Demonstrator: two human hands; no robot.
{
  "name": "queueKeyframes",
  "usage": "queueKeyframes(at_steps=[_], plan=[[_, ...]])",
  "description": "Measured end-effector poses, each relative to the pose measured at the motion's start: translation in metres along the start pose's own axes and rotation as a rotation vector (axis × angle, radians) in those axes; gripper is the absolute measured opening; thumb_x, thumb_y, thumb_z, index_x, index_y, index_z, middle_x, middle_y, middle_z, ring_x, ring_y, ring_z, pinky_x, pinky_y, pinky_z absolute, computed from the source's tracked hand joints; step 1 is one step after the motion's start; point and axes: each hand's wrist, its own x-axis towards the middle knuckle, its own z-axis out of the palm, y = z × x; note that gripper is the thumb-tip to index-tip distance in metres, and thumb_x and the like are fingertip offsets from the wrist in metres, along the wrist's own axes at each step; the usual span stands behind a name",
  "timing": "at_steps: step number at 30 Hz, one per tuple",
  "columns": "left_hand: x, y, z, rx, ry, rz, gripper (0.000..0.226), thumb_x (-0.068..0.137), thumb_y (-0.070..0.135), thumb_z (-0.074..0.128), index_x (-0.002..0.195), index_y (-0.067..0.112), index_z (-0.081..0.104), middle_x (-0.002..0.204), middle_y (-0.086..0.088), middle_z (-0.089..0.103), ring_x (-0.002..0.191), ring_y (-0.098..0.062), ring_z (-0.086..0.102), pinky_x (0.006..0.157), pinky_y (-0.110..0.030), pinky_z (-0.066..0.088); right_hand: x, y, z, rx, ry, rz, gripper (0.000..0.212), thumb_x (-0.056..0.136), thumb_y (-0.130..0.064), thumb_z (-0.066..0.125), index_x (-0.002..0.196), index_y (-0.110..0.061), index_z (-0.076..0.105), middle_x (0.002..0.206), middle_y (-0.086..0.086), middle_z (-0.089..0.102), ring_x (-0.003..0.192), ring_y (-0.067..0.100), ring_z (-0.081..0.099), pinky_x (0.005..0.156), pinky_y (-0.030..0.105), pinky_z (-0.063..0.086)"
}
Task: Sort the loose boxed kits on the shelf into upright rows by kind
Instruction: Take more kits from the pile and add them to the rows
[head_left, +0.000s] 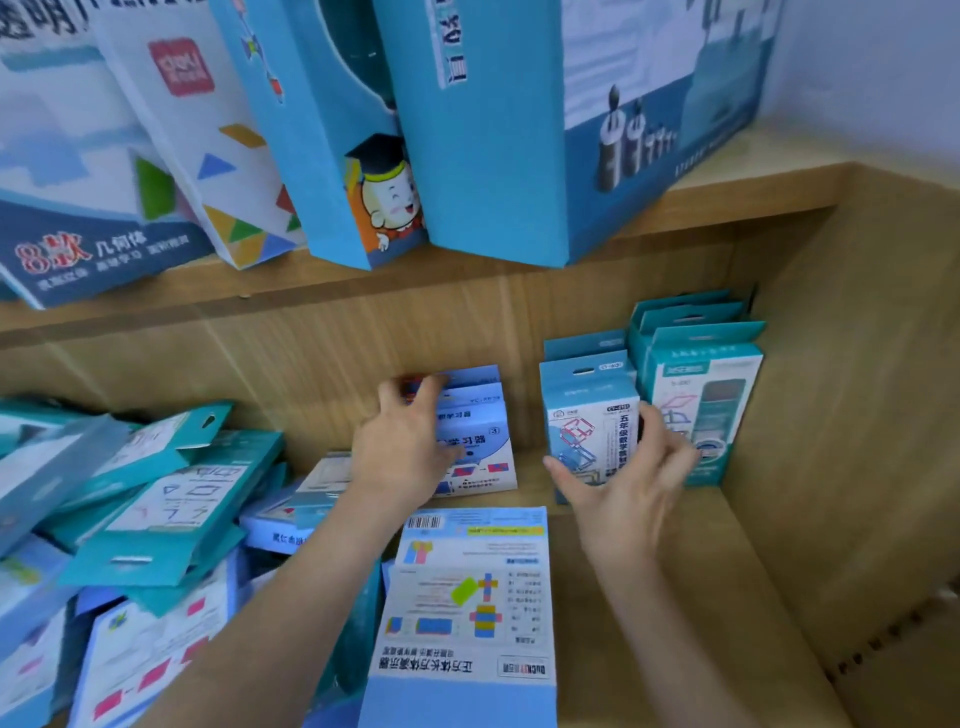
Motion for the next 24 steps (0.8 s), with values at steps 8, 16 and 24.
queueKeyframes(at_steps=[8,16,24], plan=[[0.007,0.007,-0.001,0.002,-0.018,0.046,0.073,0.073,0.042,0.076,0.131,0.027,0.034,0.124,-0.007,0.037,0.088,-0.031,0.06,0.074,-0.039,0.052,0.015,-0.001,-0.005,-0.082,-0.093,-0.183,0.079,0.066,-0.031,0.084,0.134,-0.02,0.046,0.105,0.01,0.038,0.092,0.023,0.046,0.072,0.037,0.05],[0.006,0.021,0.002,0.043,-0.006,0.098,0.073,0.078,0.043,0.071,0.138,0.027,0.031,0.126,-0.006,0.036,0.083,-0.032,0.061,0.06,-0.034,0.044,0.022,-0.011,-0.031,-0.264,-0.338,-0.196,0.068,0.089,-0.042,0.058,0.147,-0.029,0.024,0.091,-0.001,0.057,0.083,0.016,0.055,0.064,0.033,0.051],[0.003,0.015,-0.01,-0.004,-0.086,0.095,0.072,0.082,0.033,0.067,0.139,0.03,0.025,0.13,-0.006,0.034,0.099,-0.032,0.058,0.079,-0.04,0.044,0.019,-0.033,-0.05,-0.335,-0.541,-0.151,0.082,0.092,-0.045,0.05,0.147,-0.037,-0.01,0.084,-0.007,0.068,0.074,0.014,0.064,0.067,0.039,0.056]])
